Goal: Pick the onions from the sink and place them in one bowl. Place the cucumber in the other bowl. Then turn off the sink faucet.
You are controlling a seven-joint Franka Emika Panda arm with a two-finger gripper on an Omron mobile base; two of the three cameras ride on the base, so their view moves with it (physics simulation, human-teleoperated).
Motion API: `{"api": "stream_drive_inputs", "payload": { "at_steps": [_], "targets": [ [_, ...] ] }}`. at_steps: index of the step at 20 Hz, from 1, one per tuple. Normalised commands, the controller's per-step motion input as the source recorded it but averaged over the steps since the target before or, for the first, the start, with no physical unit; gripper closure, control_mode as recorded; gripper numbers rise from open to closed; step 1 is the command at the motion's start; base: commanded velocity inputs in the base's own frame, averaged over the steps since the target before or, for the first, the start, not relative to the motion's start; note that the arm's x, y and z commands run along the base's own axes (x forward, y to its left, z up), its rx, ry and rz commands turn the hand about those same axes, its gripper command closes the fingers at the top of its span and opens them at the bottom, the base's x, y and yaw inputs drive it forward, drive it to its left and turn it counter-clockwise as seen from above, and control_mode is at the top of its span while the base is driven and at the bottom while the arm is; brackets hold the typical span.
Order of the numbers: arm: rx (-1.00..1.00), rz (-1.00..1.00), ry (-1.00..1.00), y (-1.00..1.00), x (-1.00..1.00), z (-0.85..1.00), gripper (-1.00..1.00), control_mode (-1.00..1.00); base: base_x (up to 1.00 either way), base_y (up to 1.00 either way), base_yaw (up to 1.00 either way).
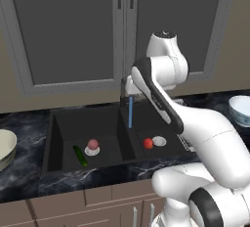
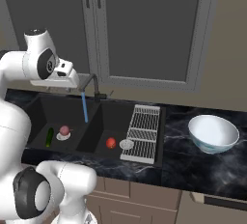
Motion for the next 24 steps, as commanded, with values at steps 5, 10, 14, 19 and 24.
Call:
{"api": "stream_drive_inputs", "payload": {
  "at_steps": [5, 10, 14, 19, 24],
  "targets": [
    [0.0, 0.02, 0.01, 0.57, 0.0, -0.18, -1.0, -1.0, 0.0, 0.0, 0.0],
    [0.0, 0.02, 0.02, 0.49, 0.0, -0.29, -1.0, -1.0, 0.0, 0.0, 0.0],
    [0.0, 0.05, 0.02, 0.37, 0.0, -0.37, -1.0, -1.0, 0.0, 0.0, 0.0],
    [0.0, 0.05, 0.08, 0.36, 0.0, -0.38, -1.0, -1.0, 0.0, 0.0, 0.0],
    [0.0, 0.02, 0.11, 0.43, 0.0, -0.36, -1.0, -1.0, 0.0, 0.0, 0.0]
  ]
}}
